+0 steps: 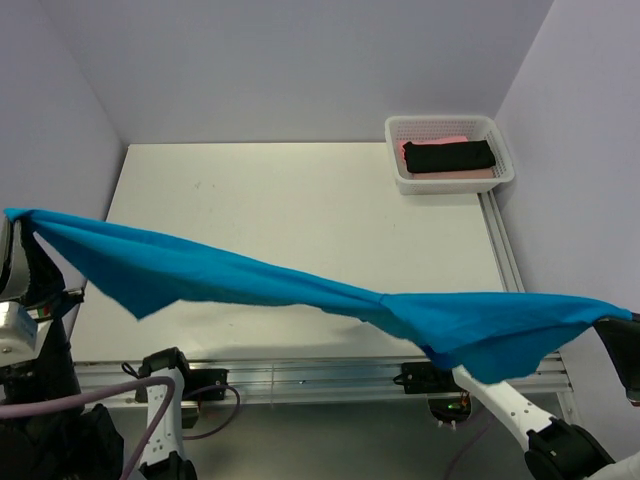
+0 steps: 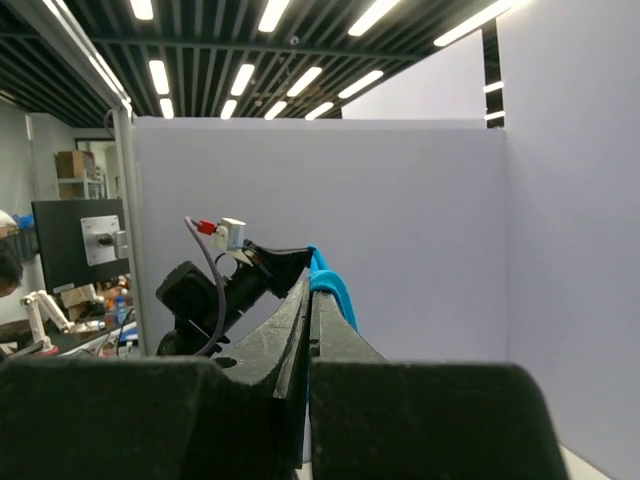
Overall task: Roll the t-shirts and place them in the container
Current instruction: Flatten the tshirt
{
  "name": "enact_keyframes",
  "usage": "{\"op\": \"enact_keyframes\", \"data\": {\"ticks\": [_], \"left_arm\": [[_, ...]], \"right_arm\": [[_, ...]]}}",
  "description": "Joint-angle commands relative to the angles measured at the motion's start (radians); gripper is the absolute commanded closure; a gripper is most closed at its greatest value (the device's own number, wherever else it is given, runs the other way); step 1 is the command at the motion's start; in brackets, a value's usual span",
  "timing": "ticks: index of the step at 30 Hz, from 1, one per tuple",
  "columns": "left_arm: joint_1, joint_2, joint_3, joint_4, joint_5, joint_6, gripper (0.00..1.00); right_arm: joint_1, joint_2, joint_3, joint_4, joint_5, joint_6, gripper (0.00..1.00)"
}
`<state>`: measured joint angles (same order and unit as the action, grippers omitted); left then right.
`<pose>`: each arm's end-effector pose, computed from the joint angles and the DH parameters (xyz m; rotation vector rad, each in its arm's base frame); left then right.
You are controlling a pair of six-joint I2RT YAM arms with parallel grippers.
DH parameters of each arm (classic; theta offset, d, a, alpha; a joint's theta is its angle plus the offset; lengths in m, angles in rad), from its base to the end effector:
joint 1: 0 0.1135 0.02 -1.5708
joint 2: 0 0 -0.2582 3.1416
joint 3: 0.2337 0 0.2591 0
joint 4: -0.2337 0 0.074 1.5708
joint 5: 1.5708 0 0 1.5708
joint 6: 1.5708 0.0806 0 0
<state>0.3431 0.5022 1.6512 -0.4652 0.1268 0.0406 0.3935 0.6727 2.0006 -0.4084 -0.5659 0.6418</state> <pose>-0.0329 -0.0226 0.5896 -0.0165 0.8971 0.3015 -0.1029 0.0041 0.6464 -0.4911 0.7388 1.1550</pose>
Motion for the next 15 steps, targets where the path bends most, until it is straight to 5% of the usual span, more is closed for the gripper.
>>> {"op": "enact_keyframes", "data": {"ticks": [1, 11, 15], "left_arm": [[-0.013, -0.011, 0.013, -0.020, -0.062, 0.002, 1.00], [-0.033, 0.027, -0.215, 0.014, -0.062, -0.007, 1.00], [-0.033, 0.082, -0.356, 0.048, -0.072, 0.011, 1.00]], "right_arm": [[-0.005, 0.001, -0.025, 0.011, 0.001, 0.007, 1.00], [-0.005, 0.036, -0.246, 0.035, 0.127, -0.056, 1.00], [-0.005, 0.169, -0.284, 0.006, 0.182, -0.096, 1.00]]}}
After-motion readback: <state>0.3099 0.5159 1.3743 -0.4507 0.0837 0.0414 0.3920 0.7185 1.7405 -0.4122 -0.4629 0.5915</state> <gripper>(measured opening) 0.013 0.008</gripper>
